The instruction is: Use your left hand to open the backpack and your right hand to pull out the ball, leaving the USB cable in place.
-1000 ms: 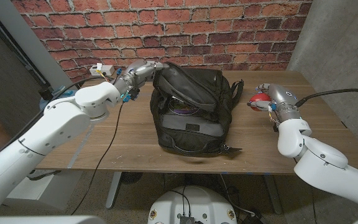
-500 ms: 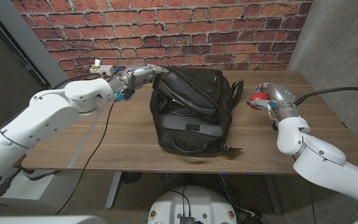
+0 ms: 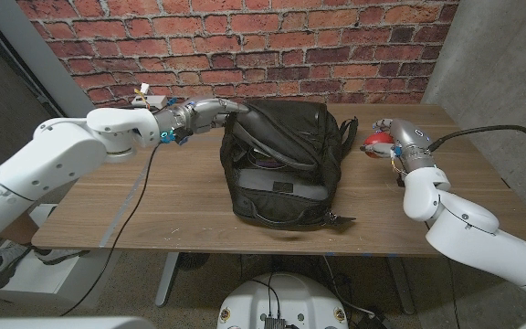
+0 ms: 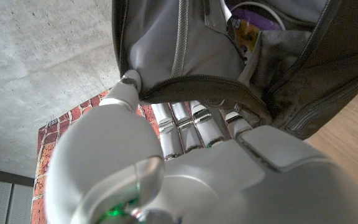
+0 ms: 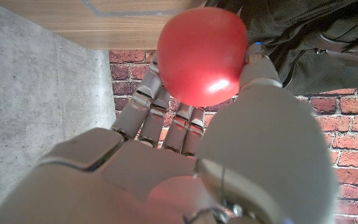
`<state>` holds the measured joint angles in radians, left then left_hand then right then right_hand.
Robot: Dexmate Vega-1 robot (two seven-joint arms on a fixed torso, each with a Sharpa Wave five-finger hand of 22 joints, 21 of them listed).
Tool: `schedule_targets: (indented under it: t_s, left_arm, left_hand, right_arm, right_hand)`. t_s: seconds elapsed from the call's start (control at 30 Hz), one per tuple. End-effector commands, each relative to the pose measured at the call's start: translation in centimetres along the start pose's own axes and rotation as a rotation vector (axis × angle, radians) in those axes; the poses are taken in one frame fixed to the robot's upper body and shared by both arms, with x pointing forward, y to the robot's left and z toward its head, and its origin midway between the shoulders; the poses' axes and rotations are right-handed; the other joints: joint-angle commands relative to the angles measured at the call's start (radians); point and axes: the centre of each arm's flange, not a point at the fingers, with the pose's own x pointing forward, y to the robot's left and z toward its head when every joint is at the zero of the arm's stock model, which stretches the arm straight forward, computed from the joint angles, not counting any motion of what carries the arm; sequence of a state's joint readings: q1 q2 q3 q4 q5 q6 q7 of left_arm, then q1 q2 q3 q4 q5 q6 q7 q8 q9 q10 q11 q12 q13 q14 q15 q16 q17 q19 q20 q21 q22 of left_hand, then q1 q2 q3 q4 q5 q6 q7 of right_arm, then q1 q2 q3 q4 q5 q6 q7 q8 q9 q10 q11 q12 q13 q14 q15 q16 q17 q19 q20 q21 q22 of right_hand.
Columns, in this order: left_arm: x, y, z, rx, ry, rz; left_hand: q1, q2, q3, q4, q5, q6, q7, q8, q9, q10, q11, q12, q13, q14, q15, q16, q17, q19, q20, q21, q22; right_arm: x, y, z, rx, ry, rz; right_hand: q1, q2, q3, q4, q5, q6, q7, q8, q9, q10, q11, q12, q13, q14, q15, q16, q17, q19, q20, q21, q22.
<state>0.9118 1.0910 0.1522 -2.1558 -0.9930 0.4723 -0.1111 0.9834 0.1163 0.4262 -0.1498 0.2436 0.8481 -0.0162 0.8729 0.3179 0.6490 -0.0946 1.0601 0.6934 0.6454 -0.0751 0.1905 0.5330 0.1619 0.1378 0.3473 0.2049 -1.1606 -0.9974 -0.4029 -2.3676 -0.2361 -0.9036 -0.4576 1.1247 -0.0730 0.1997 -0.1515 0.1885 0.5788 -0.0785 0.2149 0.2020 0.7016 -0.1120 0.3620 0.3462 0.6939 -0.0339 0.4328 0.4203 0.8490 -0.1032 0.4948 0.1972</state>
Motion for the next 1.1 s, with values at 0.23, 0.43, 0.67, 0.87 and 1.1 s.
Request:
schedule_targets:
  t_s: [0.23,0.43,0.67,0.87,1.1]
  left_arm:
    - [-0.1,0.9,-1.7,0.011,0.126,-0.16]
    - [0.6,1.1,-1.5,0.054,0.15,-0.263]
    - [1.3,1.5,-1.2,0.118,0.183,-0.407]
    - [1.4,1.8,-0.8,0.149,0.182,-0.464]
    - [1.0,2.5,-0.2,0.179,0.176,-0.463]
  left_hand:
    - [-0.018,0.013,0.01,0.007,-0.008,-0.04,0.01,0.0,0.012,-0.057,0.016,-0.049,-0.033,-0.071,0.027,-0.016,-0.02,-0.031,0.018,-0.012,0.0]
    - [-0.044,0.014,0.01,0.014,-0.013,-0.125,0.015,-0.035,0.001,-0.15,0.043,-0.111,-0.057,-0.159,0.065,-0.016,-0.045,-0.07,0.034,-0.028,0.0]
    - [-0.124,0.002,-0.009,0.026,-0.02,-0.348,0.036,-0.156,-0.037,-0.36,0.099,-0.239,-0.085,-0.333,0.145,-0.008,-0.099,-0.15,0.064,-0.065,-0.001]
    - [-0.176,-0.003,-0.016,0.011,-0.022,-0.591,0.094,-0.319,-0.083,-0.581,0.178,-0.384,-0.118,-0.502,0.201,-0.002,-0.168,-0.218,0.072,-0.097,0.001]
    - [-0.184,-0.012,-0.023,0.003,-0.024,-0.659,0.105,-0.364,-0.095,-0.645,0.192,-0.435,-0.132,-0.558,0.216,-0.002,-0.196,-0.237,0.071,-0.105,0.002]
  right_arm:
    - [2.2,0.8,-0.1,0.008,-0.009,-0.015]
    - [2.1,0.8,0.3,0.0,-0.013,-0.023]
    - [2.0,0.9,0.5,0.004,-0.009,-0.024]
    - [2.0,1.3,0.7,0.013,-0.008,-0.021]
    - [2.2,1.6,1.1,0.016,-0.012,-0.021]
  right_hand:
    - [0.154,0.147,-0.005,-0.004,-0.002,0.004,-0.002,-0.004,0.005,0.007,-0.004,0.006,0.003,0.046,-0.199,0.001,0.004,-0.007,-0.101,0.012,0.002]
    - [0.155,0.148,-0.005,-0.003,-0.002,0.004,-0.002,-0.004,0.005,0.005,-0.005,0.004,0.003,0.047,-0.198,0.0,0.004,-0.008,-0.101,0.014,0.002]
    - [0.153,0.147,-0.008,-0.002,-0.003,0.003,0.0,-0.004,0.005,0.005,-0.003,0.003,0.003,0.046,-0.197,-0.002,0.005,-0.009,-0.101,0.016,0.002]
    - [0.15,0.147,-0.009,0.0,-0.003,0.002,-0.001,-0.005,0.005,0.005,-0.003,0.002,0.004,0.044,-0.195,-0.005,0.004,-0.01,-0.1,0.018,0.002]
    - [0.151,0.148,-0.011,0.001,-0.003,0.001,0.001,-0.005,0.005,0.005,-0.002,0.001,0.004,0.045,-0.197,-0.006,0.005,-0.011,-0.1,0.02,0.002]
